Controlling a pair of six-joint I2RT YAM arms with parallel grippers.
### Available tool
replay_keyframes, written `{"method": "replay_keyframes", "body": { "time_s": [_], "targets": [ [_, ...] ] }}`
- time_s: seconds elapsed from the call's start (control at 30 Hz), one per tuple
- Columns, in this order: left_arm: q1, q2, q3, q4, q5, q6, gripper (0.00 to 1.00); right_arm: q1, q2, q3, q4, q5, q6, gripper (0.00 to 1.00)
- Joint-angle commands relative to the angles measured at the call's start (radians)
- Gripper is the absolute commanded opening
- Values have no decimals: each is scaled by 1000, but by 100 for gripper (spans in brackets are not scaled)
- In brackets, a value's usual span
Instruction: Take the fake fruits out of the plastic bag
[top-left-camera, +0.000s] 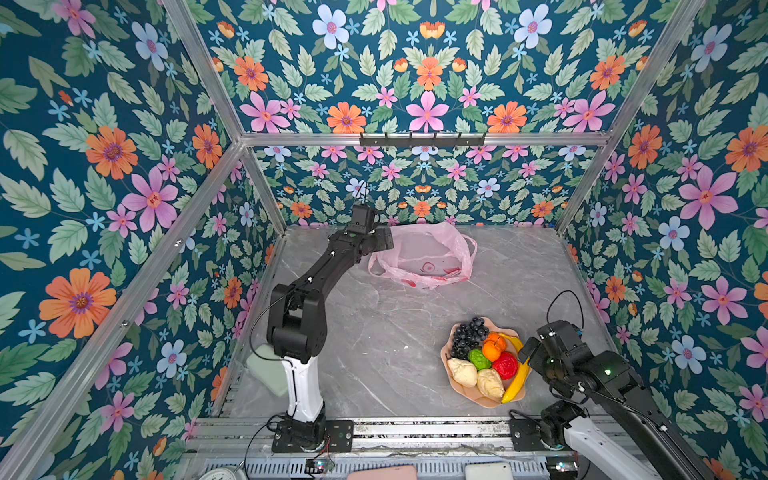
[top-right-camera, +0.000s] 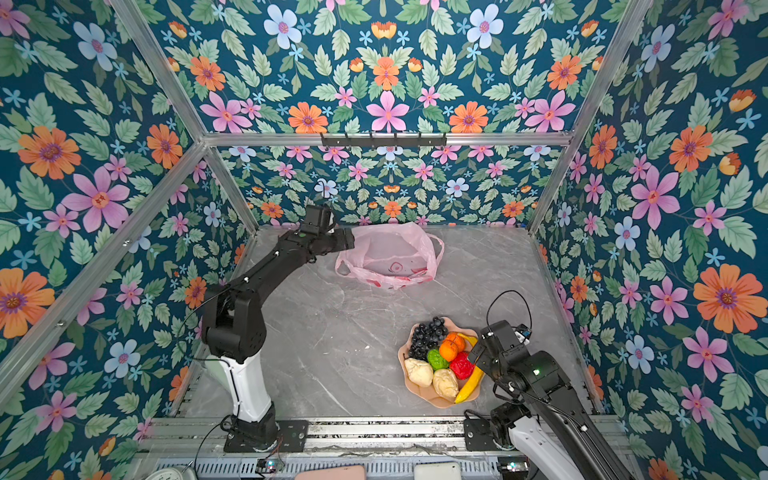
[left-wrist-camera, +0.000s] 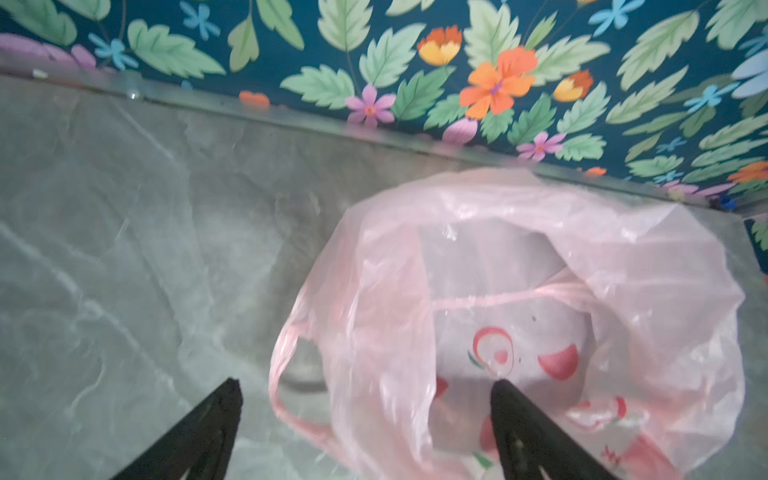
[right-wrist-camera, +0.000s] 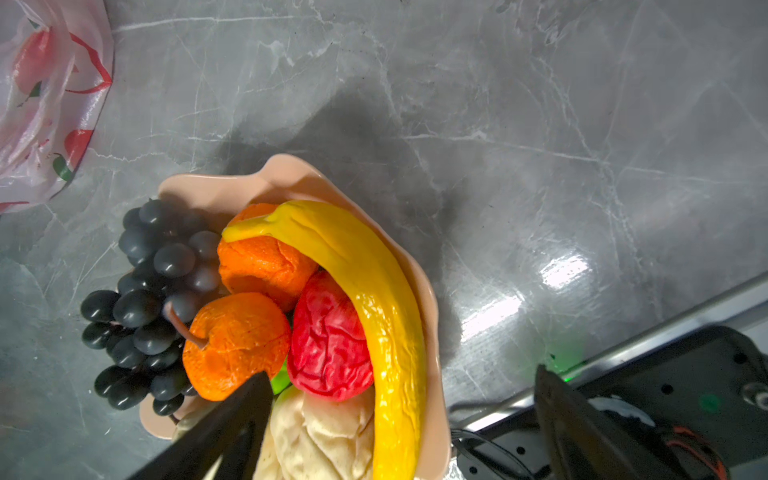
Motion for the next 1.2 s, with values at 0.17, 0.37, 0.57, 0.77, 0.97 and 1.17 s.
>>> {"method": "replay_keyframes", "body": {
  "time_s": [0.17,0.37,0.57,0.77,0.97,1.17],
  "targets": [
    [-6,-287,-445,340,14,-45,100,2,-40,-98,133,-139,4,99],
    [-6,-401,-642,459,13,-65,100,2,-65,-153,208,-174,20,99],
    [-5,-472,-750,520,-20,-72,100,1,-86,-210,279,-214,42,99],
    [-6,-487,-785,525,-32,-77,100,1,-107,-241,313,-225,54,99],
    [-6,-476,-788,519,-37,-79,100,2,-111,-269,363,-248,72,99],
    [-6,-469,-787,513,-43,-76,100,3,-94,-284,432,-265,82,96]
  ]
}}
